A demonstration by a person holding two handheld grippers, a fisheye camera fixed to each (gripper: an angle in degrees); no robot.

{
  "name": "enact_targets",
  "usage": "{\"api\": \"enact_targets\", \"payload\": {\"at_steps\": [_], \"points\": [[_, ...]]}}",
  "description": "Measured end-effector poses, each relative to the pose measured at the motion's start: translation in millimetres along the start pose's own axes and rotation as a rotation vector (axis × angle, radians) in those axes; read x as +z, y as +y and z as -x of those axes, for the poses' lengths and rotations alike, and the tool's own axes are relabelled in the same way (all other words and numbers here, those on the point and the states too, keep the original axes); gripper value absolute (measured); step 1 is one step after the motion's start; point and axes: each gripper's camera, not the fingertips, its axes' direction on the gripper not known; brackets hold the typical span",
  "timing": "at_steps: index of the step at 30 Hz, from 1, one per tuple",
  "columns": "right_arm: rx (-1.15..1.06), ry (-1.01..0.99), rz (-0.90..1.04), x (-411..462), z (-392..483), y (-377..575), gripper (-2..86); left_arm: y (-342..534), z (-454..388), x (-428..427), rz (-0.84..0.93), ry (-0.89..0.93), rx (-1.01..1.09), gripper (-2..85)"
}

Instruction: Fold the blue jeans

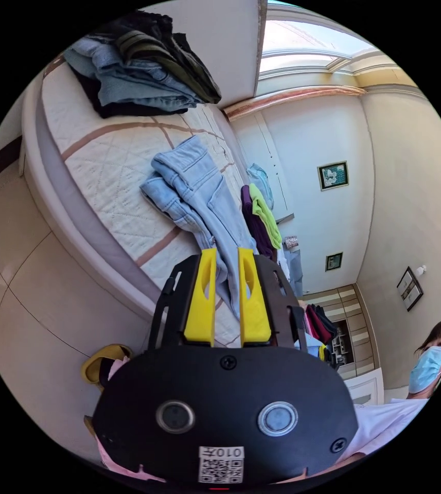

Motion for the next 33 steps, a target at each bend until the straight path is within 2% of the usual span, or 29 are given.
{"api": "enact_targets", "payload": {"at_steps": [5, 11, 18, 22, 25, 29, 33], "points": [[-0.018, 0.105, 0.033, 0, 15, 3, 3.5, -11, -4, -9, -0.012, 0.077, 0.008, 6.9], [0.075, 0.043, 0.028, 6, -9, 21, 3.5, -37, 20, 12, -0.044, 0.102, -0.084, 6.4], [0.187, 0.07, 0.062, 9, -49, 53, 3.7, -31, 32, 9, 0.013, 0.008, -0.124, 6.3], [0.237, 0.047, 0.074, 19, -70, 62, 3.7, -35, 46, 1, -0.045, 0.072, -0.173, 6.9], [0.243, 0.064, 0.095, 30, -78, 62, 3.6, -49, 36, 9, -0.021, 0.08, -0.148, 7.7], [0.226, 0.083, 0.083, 39, -94, 64, 3.6, -62, 10, 32, 0.072, 0.001, -0.087, 7.8], [0.345, 0.119, 0.157, 50, -129, 78, 3.5, -58, -2, 38, 0.075, -0.051, -0.055, 4.2]]}}
